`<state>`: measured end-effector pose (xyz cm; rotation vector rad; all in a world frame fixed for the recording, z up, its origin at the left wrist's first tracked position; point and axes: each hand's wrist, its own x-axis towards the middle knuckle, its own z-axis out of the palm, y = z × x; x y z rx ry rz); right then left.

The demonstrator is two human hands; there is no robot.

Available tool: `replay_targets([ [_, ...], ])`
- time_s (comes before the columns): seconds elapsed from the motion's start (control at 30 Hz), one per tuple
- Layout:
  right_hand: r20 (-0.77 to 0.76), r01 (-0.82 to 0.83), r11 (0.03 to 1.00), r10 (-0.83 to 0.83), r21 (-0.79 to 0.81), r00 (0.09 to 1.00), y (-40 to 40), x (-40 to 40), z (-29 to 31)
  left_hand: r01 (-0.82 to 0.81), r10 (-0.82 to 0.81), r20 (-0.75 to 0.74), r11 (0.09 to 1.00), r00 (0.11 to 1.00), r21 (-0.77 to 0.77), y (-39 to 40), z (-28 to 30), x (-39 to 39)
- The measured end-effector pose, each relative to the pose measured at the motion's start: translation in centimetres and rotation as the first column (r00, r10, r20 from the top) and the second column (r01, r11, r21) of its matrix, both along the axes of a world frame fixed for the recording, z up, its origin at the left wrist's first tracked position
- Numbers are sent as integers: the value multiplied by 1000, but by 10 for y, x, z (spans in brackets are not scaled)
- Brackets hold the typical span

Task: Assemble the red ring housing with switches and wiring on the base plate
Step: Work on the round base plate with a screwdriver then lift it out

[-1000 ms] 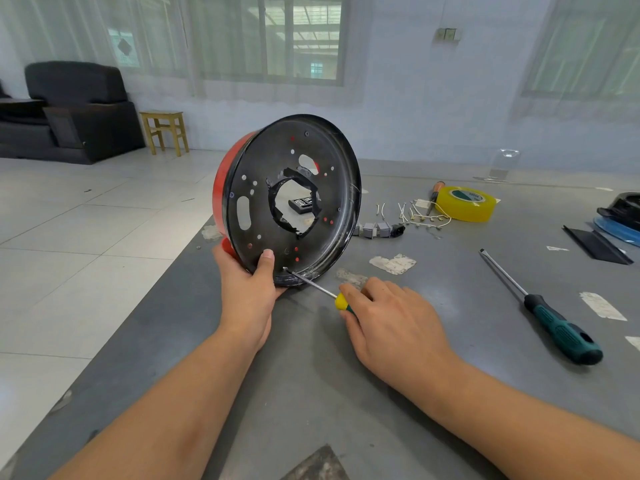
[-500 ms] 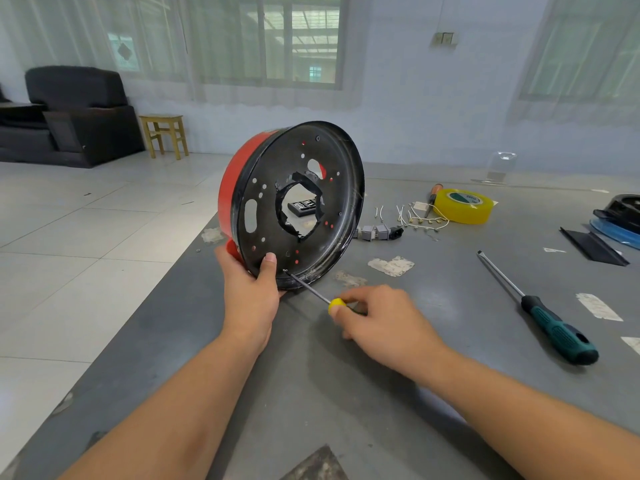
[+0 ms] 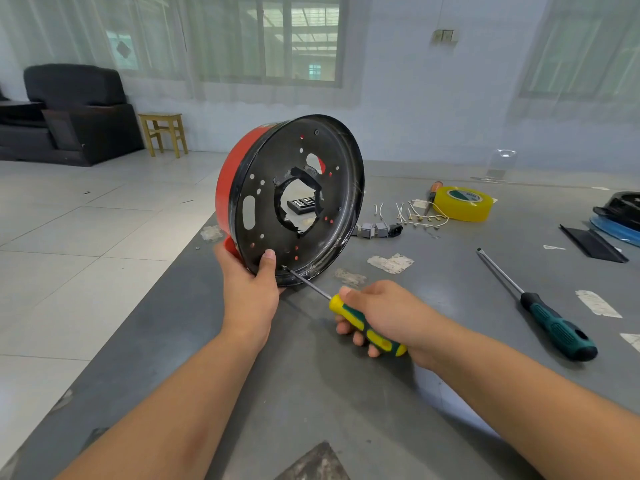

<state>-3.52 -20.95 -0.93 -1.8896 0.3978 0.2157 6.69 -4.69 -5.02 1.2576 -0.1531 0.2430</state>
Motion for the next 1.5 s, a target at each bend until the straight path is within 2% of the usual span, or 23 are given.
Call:
replay_targets([
  [0.07,-75,-6,985,19,173,997,-1,-2,3,7,-7,5,1000,1000,8,0,1,-1],
  [0.2,3,38,980,-39,195,999,-1,1,-1,-8,8,12,1000,1000,27,0,1,0],
  [0.3,23,72,949,-83,307,996,0,1,-1,-30,30,10,999,1000,12,2,-1,1],
  [0.43,45,112,791,-174,602,984,-3,-1,-3,-59,59,-19,997,998,-46,2,-3,4],
  [0.57,140,83,619,-303,781,943,-9,-1,-12,-126,123,-51,990,991,-60,5,-3,7],
  [0.67,250,-9,612,-309,791,918,-13,-1,-19,-160,156,-64,986,986,-57,5,-4,9],
  [0.7,291,-37,643,-294,765,910,-14,-1,-21,-164,160,-62,985,985,-58,6,-4,10],
  [0.77,394,-52,774,-262,632,881,-15,1,-25,-171,168,-58,983,984,-60,5,-6,11],
  [0.83,483,18,933,-204,361,851,-17,1,-24,-177,173,-64,982,983,-61,5,-7,12],
  [0.87,517,75,982,-156,173,842,-20,0,-24,-176,172,-67,982,983,-61,5,-7,12],
  [0.9,548,138,989,-87,-52,832,-23,0,-24,-173,169,-68,983,983,-57,4,-7,12],
  [0.93,572,202,941,-11,-271,820,-27,-1,-24,-167,164,-64,985,984,-49,4,-7,11],
  [0.97,602,263,864,57,-429,797,-30,-1,-23,-159,157,-59,987,986,-38,3,-6,9],
  [1.0,645,310,804,114,-507,756,-32,-1,-22,-151,149,-54,988,987,-30,3,-5,8],
  [1.07,716,338,772,208,-538,666,-30,-2,-20,-141,140,-50,990,989,-13,2,-4,7],
  [1.17,752,282,803,282,-525,596,-27,-3,-17,-155,155,-47,988,987,1,3,-4,9],
  [1.23,769,198,863,282,-465,574,-28,-5,-16,-164,163,-52,986,985,-12,3,-4,10],
  [1.3,770,155,878,298,-453,564,-33,-7,-16,-169,167,-57,985,984,-20,3,-4,10],
  [1.5,765,274,786,352,-554,539,-41,-10,-20,-177,177,-60,984,982,-3,3,-5,10],
])
